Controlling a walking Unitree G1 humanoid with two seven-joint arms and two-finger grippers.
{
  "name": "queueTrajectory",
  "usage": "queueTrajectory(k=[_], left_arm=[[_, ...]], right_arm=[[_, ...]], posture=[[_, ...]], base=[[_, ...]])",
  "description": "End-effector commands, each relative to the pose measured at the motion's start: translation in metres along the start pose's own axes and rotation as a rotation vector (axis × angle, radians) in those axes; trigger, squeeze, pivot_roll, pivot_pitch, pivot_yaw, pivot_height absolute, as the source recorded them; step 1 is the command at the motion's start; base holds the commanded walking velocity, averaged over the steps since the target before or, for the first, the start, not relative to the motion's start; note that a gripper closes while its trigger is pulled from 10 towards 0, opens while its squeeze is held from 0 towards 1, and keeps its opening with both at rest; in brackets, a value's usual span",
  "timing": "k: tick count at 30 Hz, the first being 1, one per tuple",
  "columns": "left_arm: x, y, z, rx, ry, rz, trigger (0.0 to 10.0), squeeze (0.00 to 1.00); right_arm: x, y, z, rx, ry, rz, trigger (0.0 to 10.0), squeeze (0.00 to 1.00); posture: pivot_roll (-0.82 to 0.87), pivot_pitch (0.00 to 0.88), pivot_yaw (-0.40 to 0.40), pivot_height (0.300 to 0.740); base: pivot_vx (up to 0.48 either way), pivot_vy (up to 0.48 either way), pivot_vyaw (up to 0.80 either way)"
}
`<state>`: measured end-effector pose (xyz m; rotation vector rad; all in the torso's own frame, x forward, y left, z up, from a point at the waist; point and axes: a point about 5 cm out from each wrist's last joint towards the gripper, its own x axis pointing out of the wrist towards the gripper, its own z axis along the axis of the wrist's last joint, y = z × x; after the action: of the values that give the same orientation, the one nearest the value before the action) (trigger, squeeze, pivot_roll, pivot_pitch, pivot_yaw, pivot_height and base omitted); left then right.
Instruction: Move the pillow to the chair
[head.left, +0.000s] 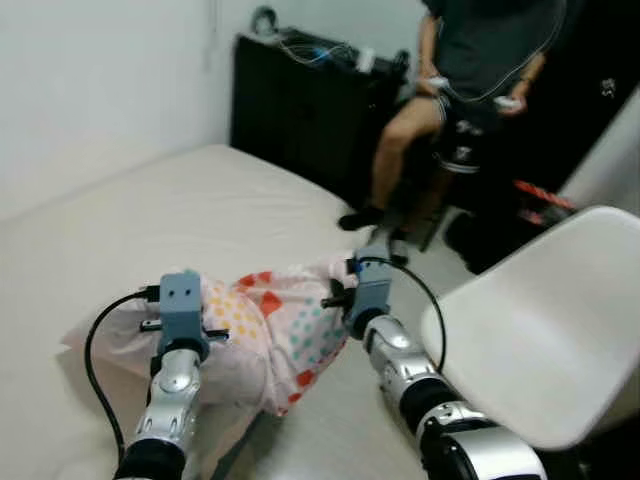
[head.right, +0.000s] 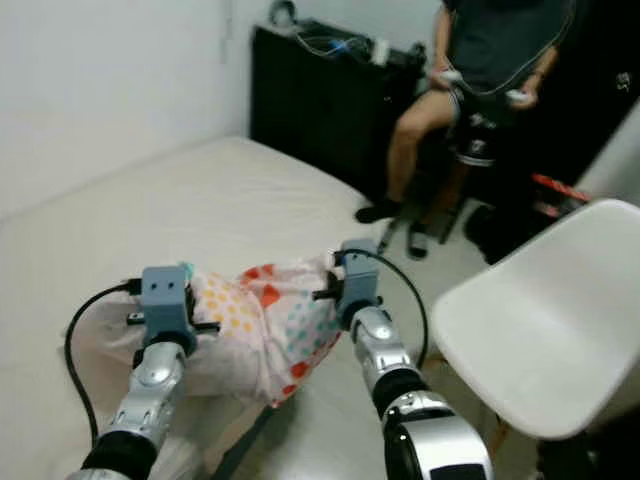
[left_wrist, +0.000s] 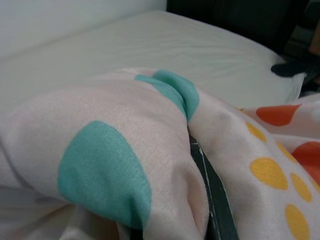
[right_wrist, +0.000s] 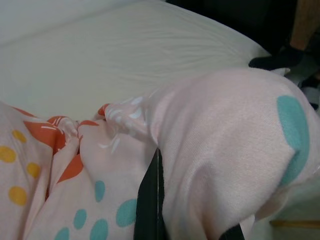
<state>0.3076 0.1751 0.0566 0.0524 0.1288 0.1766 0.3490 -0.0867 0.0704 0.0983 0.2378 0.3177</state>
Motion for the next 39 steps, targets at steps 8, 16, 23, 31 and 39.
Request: queueTrajectory(k=[8, 16, 23, 31, 39], left_arm=[[-0.0004, -0.0085, -0.0019, 0.015, 0.012, -0.03, 10.0, 0.0], [-0.0001, -0.0083, -0.0013, 0.021, 0.008, -0.033, 10.0, 0.0], [-0.0005, -0.0095, -0.0019, 0.024, 0.01, -0.038, 10.0, 0.0], [-0.0009, -0.0111, -0.0029, 0.029, 0.015, -0.044, 10.0, 0.0], [-0.0008, -0.012, -0.003, 0.065, 0.013, -0.075, 10.0, 0.0]], right_arm=[[0.0028, -0.0044, 0.0135, -0.01, -0.046, -0.007, 10.0, 0.0], [0.0029, -0.0045, 0.0138, -0.001, -0.048, -0.008, 10.0, 0.0], [0.0027, -0.005, 0.0135, 0.001, -0.048, -0.01, 10.0, 0.0], [0.0029, -0.0053, 0.0138, -0.005, -0.045, -0.009, 10.0, 0.0], [0.0032, -0.004, 0.0134, -0.001, -0.045, -0.013, 10.0, 0.0]], posture=[[0.06, 0.0, -0.149, 0.74], [0.06, 0.0, -0.144, 0.74], [0.06, 0.0, -0.143, 0.74], [0.06, 0.0, -0.147, 0.74], [0.06, 0.0, -0.103, 0.74]], base=[[0.0, 0.0, -0.8], [0.0, 0.0, -0.8], [0.0, 0.0, -0.8], [0.0, 0.0, -0.8], [0.0, 0.0, -0.8]])
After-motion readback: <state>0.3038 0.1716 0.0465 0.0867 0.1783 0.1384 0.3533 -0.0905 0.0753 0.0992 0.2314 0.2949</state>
